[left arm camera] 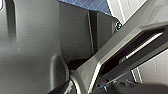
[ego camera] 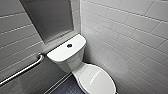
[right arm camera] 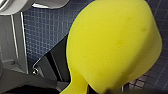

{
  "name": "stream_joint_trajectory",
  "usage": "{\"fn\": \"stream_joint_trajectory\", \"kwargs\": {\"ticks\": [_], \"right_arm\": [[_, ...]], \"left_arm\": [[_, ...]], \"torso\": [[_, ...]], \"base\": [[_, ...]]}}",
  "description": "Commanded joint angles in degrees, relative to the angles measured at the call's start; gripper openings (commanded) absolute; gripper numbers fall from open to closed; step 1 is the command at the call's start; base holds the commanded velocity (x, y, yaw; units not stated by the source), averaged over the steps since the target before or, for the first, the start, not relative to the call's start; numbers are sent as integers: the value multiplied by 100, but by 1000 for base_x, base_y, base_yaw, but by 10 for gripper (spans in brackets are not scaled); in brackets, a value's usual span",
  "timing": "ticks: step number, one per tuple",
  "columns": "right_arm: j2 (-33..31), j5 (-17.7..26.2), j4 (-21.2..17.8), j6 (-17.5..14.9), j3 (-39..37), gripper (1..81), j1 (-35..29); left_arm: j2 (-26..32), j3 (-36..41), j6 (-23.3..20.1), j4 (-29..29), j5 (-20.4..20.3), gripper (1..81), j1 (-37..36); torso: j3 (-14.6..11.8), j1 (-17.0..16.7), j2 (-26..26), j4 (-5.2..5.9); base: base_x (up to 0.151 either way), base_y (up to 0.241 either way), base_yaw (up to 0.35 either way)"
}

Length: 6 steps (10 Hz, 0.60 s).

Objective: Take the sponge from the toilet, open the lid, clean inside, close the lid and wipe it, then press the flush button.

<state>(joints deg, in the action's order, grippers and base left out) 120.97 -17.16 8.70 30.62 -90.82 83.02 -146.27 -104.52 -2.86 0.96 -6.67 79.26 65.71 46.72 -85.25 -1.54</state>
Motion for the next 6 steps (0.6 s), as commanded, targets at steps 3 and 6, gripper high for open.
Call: {"fn": "stream_joint_trajectory", "kwargs": {"ticks": [3,6], "right_arm": [[352,-393,-431,-1049,-453,10,976],[649,-252,-1268,-2130,-506,10,1064]], "left_arm": [[581,810,40,0,447,811,-591],[819,942,242,-246,588,811,-1179]], "torso": [[0,0,0,0],[0,0,0,0]], "base": [[0,0,0],[0,0,0]]}}
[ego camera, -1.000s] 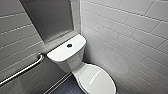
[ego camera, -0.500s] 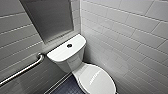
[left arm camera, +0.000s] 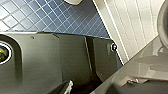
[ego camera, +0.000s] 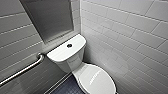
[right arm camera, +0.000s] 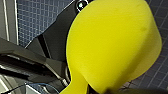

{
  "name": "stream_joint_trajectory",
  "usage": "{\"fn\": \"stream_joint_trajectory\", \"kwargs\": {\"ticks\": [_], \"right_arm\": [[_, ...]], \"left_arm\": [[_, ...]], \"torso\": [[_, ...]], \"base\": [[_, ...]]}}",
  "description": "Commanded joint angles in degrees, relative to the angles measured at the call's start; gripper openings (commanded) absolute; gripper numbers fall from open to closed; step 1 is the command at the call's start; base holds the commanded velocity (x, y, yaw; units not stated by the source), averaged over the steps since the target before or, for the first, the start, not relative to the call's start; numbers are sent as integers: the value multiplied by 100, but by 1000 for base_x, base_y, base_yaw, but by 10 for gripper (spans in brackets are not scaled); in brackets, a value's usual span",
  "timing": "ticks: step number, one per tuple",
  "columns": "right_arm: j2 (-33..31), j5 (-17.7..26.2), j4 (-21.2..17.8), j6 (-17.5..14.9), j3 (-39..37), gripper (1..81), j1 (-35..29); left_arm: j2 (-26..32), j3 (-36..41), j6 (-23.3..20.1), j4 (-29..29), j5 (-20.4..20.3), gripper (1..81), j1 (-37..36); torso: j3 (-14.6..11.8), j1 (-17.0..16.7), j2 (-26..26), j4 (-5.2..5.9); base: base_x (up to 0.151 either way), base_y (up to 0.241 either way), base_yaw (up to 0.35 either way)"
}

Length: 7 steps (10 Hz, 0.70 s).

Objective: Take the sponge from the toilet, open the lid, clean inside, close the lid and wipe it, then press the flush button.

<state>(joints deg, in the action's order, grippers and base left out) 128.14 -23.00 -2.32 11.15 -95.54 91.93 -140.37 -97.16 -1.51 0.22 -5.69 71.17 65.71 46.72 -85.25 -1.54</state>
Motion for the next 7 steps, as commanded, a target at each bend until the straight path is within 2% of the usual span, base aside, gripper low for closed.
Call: {"fn": "stream_joint_trajectory", "kwargs": {"ticks": [1,2,5,7], "right_arm": [[39,314,315,-193,-78,10,243],[136,288,680,-193,-96,10,331],[514,288,794,-184,-315,10,349],[611,288,803,-184,-430,10,366]], "left_arm": [[272,188,255,-268,752,811,-660],[290,206,353,-294,798,811,-836],[106,206,415,-303,807,811,-1275],[-26,180,494,-417,807,811,-1531]], "torso": [[0,0,0,0],[0,0,0,0],[0,0,0,0],[547,0,0,0]], "base": [[0,0,0],[0,0,0],[0,0,0],[0,0,0]]}}
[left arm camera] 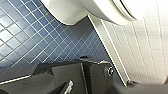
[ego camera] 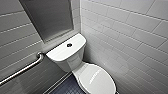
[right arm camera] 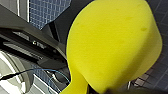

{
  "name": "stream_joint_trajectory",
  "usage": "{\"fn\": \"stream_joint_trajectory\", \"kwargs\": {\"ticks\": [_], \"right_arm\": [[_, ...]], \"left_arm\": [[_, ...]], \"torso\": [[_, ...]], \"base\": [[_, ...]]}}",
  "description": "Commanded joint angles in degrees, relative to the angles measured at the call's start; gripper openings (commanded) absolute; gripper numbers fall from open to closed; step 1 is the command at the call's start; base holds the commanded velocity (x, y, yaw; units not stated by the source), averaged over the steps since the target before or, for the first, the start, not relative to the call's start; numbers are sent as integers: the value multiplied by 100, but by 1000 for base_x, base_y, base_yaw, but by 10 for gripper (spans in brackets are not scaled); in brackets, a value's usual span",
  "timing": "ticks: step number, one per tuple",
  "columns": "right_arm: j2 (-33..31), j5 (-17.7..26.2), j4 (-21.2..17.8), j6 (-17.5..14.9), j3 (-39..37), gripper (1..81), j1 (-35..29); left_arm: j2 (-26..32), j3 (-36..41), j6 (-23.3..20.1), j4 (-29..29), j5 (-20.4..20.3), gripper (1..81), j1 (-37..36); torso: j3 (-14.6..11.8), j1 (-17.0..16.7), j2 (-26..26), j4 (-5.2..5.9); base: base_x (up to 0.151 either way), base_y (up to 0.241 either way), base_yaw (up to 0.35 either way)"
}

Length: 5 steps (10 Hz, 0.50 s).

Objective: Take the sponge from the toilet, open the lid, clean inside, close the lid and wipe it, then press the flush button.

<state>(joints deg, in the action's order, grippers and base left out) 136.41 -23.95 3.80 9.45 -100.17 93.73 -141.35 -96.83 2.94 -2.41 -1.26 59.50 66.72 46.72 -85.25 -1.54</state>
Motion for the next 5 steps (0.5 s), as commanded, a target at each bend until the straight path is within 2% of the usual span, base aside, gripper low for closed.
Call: {"fn": "stream_joint_trajectory", "kwargs": {"ticks": [1,2,3,5], "right_arm": [[-208,383,191,-13,42,10,168],[-199,383,191,-13,42,10,151],[-199,392,191,-13,34,10,133],[-182,418,191,-13,34,10,107]], "left_arm": [[45,147,58,-259,363,811,-496],[36,138,58,-330,363,811,-601],[19,111,58,-418,363,811,-724],[-139,-46,58,-680,363,811,-952]], "torso": [[436,0,0,0],[123,0,0,0],[262,0,0,0],[352,2,2,0]], "base": [[0,0,0],[0,0,0],[0,0,0],[0,0,0]]}}
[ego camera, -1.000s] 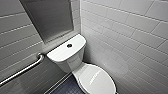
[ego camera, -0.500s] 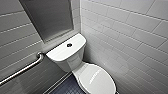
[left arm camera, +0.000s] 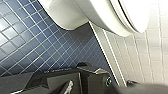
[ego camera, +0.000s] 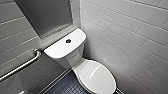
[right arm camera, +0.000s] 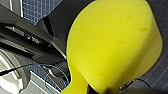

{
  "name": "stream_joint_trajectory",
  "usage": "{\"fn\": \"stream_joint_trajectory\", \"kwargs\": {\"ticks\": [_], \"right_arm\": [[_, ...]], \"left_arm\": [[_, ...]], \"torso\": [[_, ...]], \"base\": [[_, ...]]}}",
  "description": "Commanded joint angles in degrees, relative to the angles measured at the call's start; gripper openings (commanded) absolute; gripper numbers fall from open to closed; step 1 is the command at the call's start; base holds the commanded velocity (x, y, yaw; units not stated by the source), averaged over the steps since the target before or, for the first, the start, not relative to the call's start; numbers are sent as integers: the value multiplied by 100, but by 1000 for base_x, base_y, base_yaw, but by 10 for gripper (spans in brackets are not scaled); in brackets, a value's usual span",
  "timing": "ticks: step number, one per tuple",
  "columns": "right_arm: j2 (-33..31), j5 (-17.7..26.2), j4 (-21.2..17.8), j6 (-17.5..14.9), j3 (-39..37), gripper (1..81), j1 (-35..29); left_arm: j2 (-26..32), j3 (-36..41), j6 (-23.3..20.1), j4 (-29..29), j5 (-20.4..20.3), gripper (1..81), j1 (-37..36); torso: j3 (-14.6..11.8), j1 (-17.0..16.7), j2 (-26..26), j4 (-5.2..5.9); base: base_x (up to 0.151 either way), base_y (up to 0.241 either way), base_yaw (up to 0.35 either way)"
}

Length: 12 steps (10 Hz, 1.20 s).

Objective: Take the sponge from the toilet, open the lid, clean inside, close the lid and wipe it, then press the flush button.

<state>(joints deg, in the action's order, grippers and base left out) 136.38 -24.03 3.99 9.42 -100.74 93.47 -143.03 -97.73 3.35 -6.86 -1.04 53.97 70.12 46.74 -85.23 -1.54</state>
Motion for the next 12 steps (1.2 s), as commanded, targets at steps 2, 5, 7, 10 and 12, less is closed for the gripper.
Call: {"fn": "stream_joint_trajectory", "kwargs": {"ticks": [2,5,7,10,12], "right_arm": [[-152,408,173,-11,91,10,125],[-125,408,172,-11,73,10,116],[-91,408,163,-11,-32,10,116],[50,390,164,-2,-243,10,116],[103,390,129,-2,-296,10,72]], "left_arm": [[-156,-53,25,-360,350,811,-575],[-392,-140,25,-456,350,811,-812],[-638,-290,25,-527,350,811,-935],[-1026,-624,34,-876,341,811,-1076],[-1193,-765,33,-1185,341,811,-1295]], "torso": [[0,0,0,-333],[2,0,0,-337],[2,0,0,-485],[2,0,0,-479],[2,0,0,-479]], "base": [[0,0,0],[0,0,0],[0,0,0],[0,0,0],[0,0,0]]}}
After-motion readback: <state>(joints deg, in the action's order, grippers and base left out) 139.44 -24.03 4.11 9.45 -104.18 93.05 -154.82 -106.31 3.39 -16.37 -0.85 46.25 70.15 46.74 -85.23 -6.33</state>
